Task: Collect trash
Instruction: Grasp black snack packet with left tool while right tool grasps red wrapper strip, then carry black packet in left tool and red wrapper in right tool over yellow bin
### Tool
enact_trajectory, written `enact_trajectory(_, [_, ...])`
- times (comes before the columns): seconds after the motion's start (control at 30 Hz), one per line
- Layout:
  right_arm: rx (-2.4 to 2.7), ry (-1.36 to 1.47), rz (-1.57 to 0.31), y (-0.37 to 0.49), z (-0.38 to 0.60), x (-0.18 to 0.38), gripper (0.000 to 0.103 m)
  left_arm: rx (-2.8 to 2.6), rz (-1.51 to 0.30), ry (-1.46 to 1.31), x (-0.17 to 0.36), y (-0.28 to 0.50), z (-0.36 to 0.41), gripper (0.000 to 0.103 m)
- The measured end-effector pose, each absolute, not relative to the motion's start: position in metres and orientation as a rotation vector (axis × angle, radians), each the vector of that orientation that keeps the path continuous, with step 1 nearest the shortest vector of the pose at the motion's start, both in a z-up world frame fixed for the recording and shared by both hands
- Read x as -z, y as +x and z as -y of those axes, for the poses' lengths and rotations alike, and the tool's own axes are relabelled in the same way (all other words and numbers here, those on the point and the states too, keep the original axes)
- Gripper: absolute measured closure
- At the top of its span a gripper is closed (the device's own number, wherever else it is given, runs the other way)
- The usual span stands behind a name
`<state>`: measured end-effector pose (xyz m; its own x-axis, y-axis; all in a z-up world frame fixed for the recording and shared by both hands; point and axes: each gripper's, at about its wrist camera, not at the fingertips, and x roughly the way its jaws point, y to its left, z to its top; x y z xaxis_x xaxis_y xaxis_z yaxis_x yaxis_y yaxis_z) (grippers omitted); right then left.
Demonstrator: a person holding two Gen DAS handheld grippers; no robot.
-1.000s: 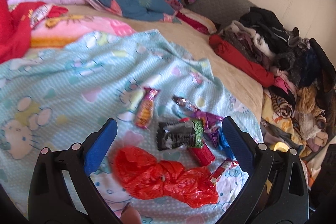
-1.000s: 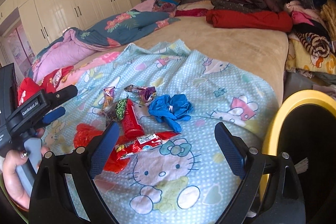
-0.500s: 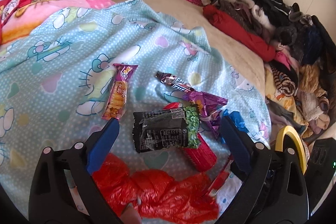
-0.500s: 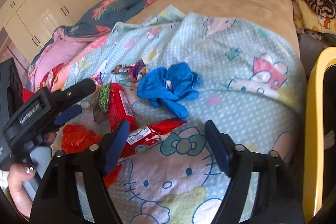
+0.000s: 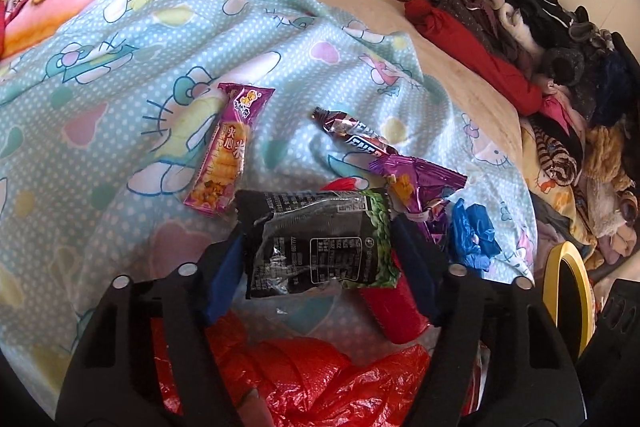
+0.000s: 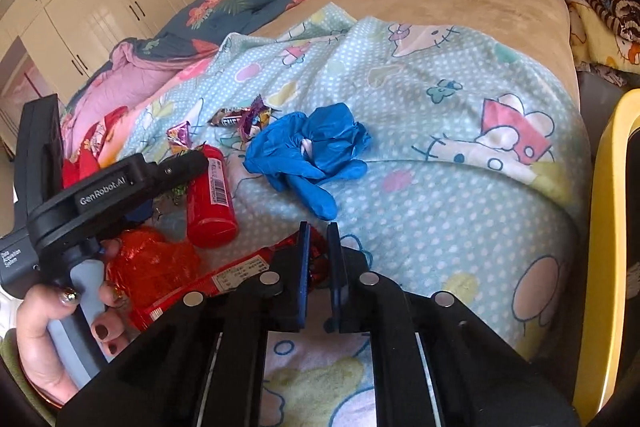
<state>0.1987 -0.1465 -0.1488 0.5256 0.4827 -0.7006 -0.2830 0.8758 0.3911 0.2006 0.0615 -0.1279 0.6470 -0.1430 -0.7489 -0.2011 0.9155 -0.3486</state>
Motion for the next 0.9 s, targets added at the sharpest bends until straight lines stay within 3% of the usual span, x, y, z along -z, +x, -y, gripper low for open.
enact_trajectory(0.9, [-0.556,0.322,-0.725,0.167,0.176,0.097,0.095,0.012,-0.758,-0.453,0.079,0.16,-0.056,0.053])
